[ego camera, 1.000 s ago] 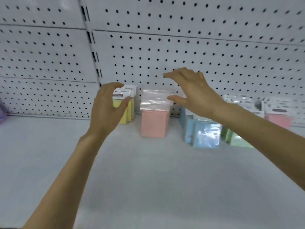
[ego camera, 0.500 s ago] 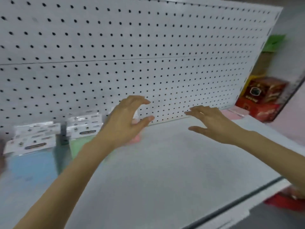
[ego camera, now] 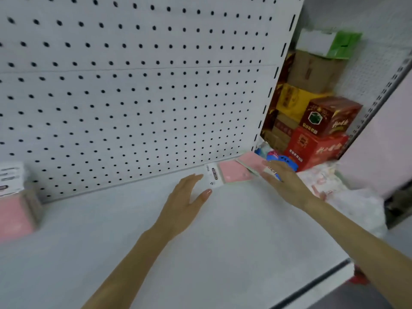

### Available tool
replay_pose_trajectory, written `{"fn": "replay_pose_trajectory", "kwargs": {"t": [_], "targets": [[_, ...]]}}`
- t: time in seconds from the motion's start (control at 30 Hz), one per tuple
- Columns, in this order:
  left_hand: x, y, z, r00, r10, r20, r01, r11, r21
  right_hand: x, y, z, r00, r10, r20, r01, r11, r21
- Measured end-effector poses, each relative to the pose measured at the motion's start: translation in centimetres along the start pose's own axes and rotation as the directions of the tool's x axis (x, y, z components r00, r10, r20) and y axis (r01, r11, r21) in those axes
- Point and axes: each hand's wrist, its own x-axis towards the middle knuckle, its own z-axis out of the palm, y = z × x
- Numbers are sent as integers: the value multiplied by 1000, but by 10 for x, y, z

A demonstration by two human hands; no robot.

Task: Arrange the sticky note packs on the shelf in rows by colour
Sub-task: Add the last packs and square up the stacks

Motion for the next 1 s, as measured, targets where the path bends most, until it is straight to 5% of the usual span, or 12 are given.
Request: {"fn": "replay_pose_trajectory", "kwargs": {"t": [0.23,0.43,0.53,1.0], "targets": [[53,4,34,995,-74,-64,80,992,98,23,17,19,991,112,-73,-104,989,105],[73,-2,45,996,-32,-81,58,937,344,61,11,26,951,305,-47,-276,909,312],[80,-2,49,999,-12,-53,33,905,424,65,15,40,945,320,-75,-292,922,254],[93,4,63,991,75,-114,-30,934,356,68,25,42,879,403,-256,-259,853,453]]}}
